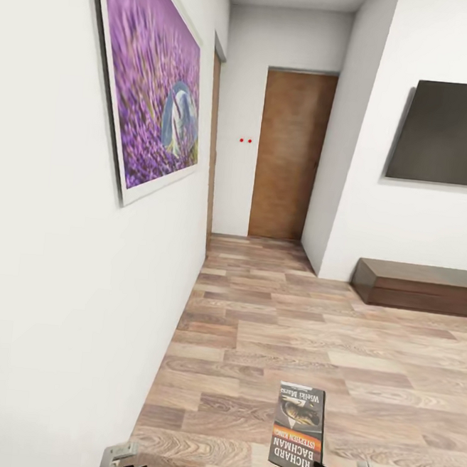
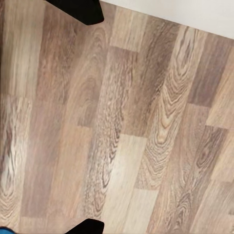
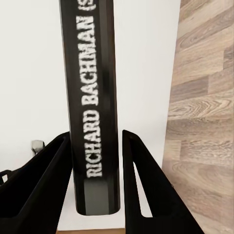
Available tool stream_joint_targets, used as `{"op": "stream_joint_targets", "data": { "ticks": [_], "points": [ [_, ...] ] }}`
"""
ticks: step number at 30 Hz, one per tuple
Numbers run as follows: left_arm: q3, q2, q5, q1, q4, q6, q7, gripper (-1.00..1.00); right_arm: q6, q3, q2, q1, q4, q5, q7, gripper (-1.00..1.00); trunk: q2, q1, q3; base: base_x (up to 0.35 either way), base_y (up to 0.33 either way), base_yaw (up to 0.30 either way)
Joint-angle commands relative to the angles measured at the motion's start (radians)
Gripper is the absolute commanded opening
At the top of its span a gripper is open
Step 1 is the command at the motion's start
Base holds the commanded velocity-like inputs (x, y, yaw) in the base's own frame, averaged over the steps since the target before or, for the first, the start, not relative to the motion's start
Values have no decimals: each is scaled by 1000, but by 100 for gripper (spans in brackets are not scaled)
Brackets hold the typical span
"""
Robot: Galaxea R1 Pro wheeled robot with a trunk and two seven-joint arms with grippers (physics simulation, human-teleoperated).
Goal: In the bedroom, move the book from the bed onto either nightstand, and place the two sandals side by side next to the bed.
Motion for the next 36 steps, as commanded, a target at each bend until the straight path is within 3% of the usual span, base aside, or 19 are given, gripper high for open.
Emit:
{"op": "stream_joint_targets", "data": {
  "ticks": [1,9,18,36],
  "points": [
    [-8,0,10,-1,1,-3,-4,100,10,-4,0,-1,0,0,4,-100,-1,1,-1,310,0,0],
    [-8,0,10,-1,1,-3,-4,100,10,-4,0,-1,0,-1,3,-100,-1,1,-1,305,0,-18],
    [-8,0,10,-1,1,-3,-4,100,10,-5,0,-1,0,-1,4,-100,-1,1,-1,35,0,-163],
    [-8,0,10,-1,1,-3,-4,100,10,-5,0,-1,0,-1,5,-100,-1,1,-1,60,0,-15]
  ]
}}
